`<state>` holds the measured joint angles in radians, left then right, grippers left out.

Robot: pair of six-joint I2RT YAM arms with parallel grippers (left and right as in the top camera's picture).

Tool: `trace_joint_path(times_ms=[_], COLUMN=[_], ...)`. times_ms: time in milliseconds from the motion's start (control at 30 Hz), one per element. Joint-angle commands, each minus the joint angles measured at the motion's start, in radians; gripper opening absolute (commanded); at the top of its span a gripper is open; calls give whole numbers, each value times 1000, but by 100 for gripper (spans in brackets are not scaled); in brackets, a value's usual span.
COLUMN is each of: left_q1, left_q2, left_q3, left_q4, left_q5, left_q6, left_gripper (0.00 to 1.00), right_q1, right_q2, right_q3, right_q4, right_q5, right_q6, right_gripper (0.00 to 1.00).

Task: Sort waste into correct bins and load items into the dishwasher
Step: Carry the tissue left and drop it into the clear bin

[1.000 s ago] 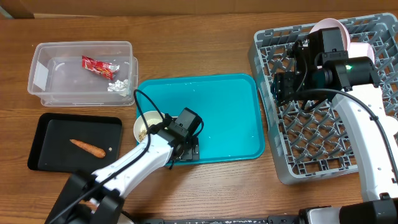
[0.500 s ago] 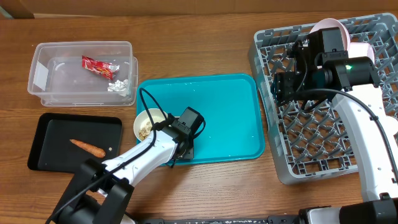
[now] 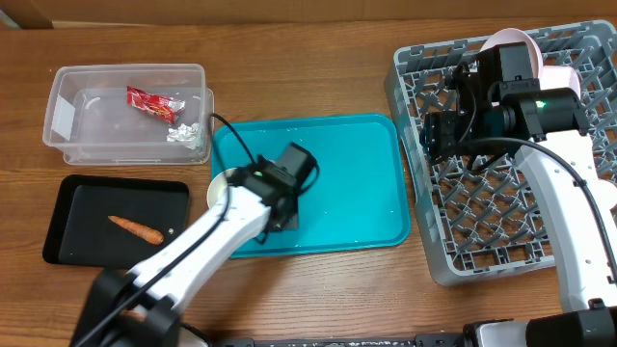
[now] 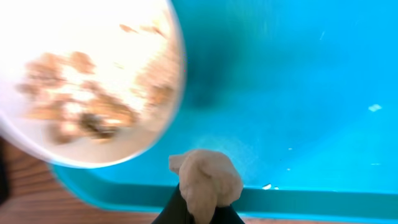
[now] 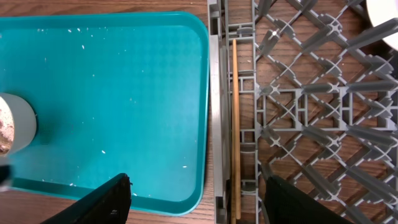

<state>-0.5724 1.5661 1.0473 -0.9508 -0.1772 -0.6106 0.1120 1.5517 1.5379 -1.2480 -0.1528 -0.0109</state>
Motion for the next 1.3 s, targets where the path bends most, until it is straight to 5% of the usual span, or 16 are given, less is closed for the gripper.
trace_joint_path(times_ms=[0,233,433,567,667,900,967,1133,1267], left_q1=[87,416,636,700,716,718,718,718,718], left_q2=[-135,-212,-203,-203,-194,-72,-26,41,28], left_q3=[51,51,51,62,65,65,65,77,158], left_q4=[-37,-56,87,229,420,631,661,690,617], left_q5=[-84,-81,70,86,83,19,8,11,19], left_q6=[-3,-1,98,114,201,245,249,258,311], left_gripper=[4,4,6,11,25,24,29,64,75], right_q1=[-1,-1,-1,-1,-1,-1,-1,-1,-1], right_q2=[-1,-1,-1,-1,-1,-1,-1,-1,-1], right_q3=[6,6,6,6,6,6,6,6,6], right_q4=[4,4,5,5,6,5,5,5,6], right_q5=[3,2,2,2,2,2,2,2,2], right_q6=[3,3,3,3,3,3,3,3,0], right_gripper=[72,71,71,72,72,72,72,72,72])
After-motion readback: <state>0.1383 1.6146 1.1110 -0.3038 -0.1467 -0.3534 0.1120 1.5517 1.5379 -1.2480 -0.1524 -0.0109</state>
